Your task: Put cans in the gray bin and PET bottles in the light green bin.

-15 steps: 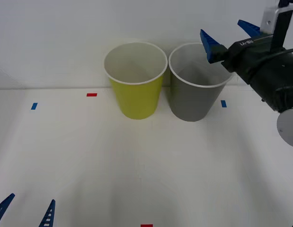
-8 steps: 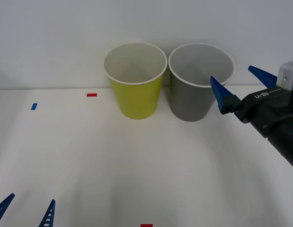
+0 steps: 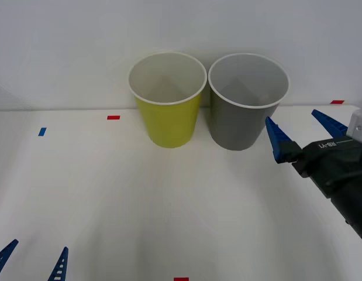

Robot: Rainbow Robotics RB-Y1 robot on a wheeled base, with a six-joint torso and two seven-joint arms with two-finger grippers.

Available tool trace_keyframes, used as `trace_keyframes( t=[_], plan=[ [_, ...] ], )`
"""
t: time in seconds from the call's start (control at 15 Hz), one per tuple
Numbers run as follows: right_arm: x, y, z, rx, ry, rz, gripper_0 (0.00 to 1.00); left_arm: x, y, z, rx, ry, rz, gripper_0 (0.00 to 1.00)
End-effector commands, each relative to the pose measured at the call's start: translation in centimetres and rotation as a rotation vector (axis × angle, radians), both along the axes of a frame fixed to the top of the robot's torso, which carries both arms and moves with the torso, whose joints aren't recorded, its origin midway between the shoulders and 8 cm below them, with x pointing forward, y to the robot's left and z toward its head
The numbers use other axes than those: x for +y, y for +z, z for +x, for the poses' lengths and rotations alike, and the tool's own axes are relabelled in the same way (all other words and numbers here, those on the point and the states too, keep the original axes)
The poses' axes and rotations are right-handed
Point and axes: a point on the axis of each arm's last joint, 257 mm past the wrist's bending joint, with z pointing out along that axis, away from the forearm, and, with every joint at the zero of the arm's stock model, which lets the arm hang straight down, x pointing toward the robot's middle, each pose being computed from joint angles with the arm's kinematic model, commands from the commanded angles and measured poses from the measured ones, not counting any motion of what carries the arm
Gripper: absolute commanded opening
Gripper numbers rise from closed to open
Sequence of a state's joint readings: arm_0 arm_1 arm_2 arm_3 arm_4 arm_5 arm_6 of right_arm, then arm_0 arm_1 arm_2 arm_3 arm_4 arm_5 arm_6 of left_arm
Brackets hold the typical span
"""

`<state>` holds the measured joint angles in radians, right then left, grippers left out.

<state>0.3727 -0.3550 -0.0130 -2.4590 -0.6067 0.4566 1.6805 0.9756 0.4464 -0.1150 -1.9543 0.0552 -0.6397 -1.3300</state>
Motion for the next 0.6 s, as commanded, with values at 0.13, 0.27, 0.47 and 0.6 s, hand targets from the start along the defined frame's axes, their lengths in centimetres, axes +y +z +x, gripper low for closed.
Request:
trace_keyframes(
  t=[0.13,0.27,0.47,0.6],
  plan=[
    [-0.4,-3.5,-0.4,-0.086,-0.034,-0.094,1.0,0.0,0.0,0.0,0.0,0.0,0.0,1.0],
    [-1.6,-5.4,-2.0,-0.093,-0.052,-0.154,1.0,0.0,0.0,0.0,0.0,0.0,0.0,1.0],
    [-3.1,-8.8,-4.1,-0.066,-0.081,-0.217,1.0,0.0,0.0,0.0,0.0,0.0,0.0,1.0],
    [-2.4,-9.7,-4.6,-0.047,-0.079,-0.197,1.0,0.0,0.0,0.0,0.0,0.0,0.0,1.0]
  ],
)
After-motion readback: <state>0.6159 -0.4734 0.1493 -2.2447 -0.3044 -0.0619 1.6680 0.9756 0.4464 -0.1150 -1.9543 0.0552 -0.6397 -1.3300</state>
